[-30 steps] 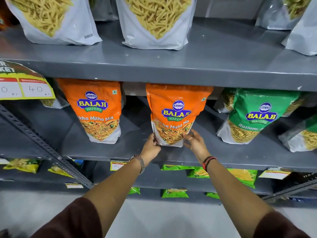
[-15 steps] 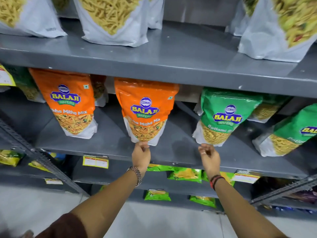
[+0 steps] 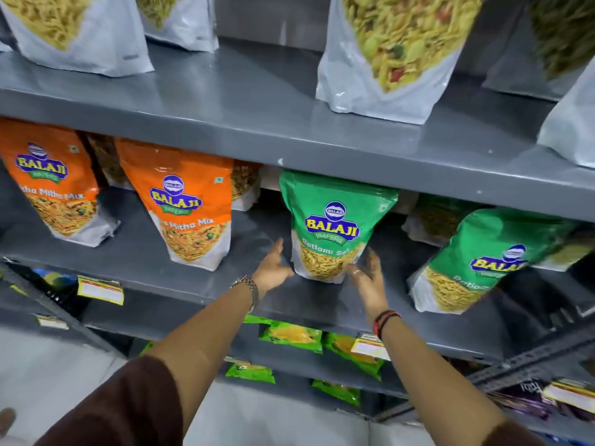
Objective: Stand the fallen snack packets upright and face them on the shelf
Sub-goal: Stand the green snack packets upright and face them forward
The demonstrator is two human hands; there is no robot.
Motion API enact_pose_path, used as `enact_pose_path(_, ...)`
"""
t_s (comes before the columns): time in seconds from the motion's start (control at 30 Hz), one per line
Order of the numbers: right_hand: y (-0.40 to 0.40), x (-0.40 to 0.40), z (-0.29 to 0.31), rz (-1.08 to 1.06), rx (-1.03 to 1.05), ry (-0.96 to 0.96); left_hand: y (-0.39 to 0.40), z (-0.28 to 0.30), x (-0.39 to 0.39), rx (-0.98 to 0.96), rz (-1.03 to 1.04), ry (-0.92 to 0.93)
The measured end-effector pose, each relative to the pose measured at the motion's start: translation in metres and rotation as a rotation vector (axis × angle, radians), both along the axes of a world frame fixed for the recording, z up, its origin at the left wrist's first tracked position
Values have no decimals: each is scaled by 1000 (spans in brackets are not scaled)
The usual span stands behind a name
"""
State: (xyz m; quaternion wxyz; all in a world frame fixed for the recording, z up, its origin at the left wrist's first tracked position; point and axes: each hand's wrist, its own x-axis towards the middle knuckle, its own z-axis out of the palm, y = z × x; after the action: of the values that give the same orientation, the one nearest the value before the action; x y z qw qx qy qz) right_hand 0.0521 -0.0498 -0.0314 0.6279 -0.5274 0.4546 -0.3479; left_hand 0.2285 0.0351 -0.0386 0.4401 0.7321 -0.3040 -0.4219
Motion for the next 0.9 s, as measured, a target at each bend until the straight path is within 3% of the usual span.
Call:
enact_pose_path(0.3, -2, -3, -4, 61, 94, -116, -2, 7, -25, -10, -39, 26)
enact_pose_path(0.73, 7, -28, 0, 66, 71, -31, 9, 4, -38, 51, -109, 16)
enact_pose_path(0.9, 8, -37, -5, -86, 78, 79, 13, 2, -47, 86, 175, 25)
